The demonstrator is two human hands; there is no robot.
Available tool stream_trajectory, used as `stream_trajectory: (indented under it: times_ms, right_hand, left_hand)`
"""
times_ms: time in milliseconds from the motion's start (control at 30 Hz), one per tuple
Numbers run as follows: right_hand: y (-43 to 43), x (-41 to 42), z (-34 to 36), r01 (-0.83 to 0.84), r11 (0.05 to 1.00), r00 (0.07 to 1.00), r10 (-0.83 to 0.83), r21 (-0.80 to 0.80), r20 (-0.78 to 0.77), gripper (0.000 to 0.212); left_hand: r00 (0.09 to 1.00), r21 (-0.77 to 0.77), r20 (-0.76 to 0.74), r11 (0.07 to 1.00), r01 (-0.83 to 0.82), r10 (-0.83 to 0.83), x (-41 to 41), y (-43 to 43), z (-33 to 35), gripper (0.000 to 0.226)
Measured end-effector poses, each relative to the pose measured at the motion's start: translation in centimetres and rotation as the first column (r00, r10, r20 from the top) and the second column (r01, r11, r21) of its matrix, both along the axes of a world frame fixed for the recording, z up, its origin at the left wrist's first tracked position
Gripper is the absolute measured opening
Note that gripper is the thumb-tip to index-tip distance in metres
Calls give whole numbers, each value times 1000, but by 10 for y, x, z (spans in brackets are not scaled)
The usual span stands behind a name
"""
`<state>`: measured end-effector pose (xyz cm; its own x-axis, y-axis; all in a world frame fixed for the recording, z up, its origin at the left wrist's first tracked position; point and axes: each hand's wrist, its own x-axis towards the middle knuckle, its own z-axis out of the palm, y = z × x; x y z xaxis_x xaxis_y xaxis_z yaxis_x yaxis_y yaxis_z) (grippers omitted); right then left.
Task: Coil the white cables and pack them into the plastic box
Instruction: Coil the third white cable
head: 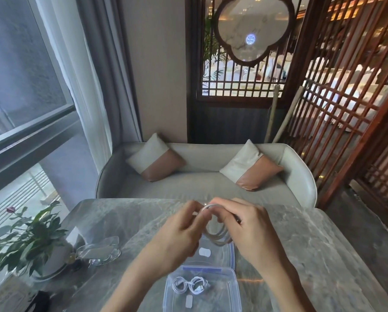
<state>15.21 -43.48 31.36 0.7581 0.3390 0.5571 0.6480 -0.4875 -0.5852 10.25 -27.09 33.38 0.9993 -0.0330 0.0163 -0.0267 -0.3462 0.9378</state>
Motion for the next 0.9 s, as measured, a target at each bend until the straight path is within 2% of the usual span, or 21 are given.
stream_trajectory:
  times_ms: [67, 100, 167, 233, 300, 367, 433, 467, 567, 700, 733, 800, 900]
  right_hand:
    - [1, 0, -3, 23, 999, 999, -22, 43, -31, 13]
    - [3, -2, -4, 46, 996, 999, -44, 70, -31, 9]
    - [9, -5, -7, 109, 989, 994, -109, 99, -7, 7]
    - [13, -6, -8, 128, 982, 991, -120, 135, -65, 10]
    - [11, -5, -7, 71, 961, 954, 14, 269, -301, 17]
    - [0, -2, -5, -10, 883, 789, 296, 470, -539, 25]
    - [-14, 0, -2, -43, 800, 634, 486, 599, -602, 29]
    - [-20, 1, -1, -64, 791, 604, 516, 608, -607, 31]
    - [-28, 3, 0, -55, 848, 631, 439, 528, -640, 33]
    - [-41, 8, 3, 96, 957, 817, 82, 275, -571, 22]
    - [-46, 10, 6, 104, 961, 823, 62, 257, -564, 21]
    - [-52, 9, 10, 67, 945, 782, 149, 320, -605, 18]
    - [-46, 5, 4, 57, 904, 735, 250, 425, -631, 16]
  left_hand:
    - [968, 311, 246, 943, -117, 39, -2, -5, -9, 32]
    - [942, 372, 328, 907, -196, 69, -3, -8, -13, 30]
    - [911, 364, 385, 883, -298, 148, -2, -14, -18, 29]
    - [908, 376, 373, 863, -338, 194, 1, -21, -21, 29]
    - [887, 424, 410, 816, -393, 214, 8, -21, -22, 25]
    - [861, 450, 457, 777, -440, 224, 15, -16, -18, 27]
    - [854, 437, 479, 789, -432, 203, 20, -9, -17, 26]
    - [860, 428, 477, 807, -407, 182, 20, -7, -17, 27]
    - [874, 441, 475, 831, -340, 106, 21, -8, -21, 31]
    - [898, 504, 438, 819, -274, 30, 22, -9, -32, 23]
    - [908, 525, 418, 809, -264, 25, 23, -10, -35, 22]
    - [913, 542, 405, 792, -281, 47, 25, -12, -41, 21]
    - [889, 461, 447, 825, -328, 104, 25, -18, -44, 16]
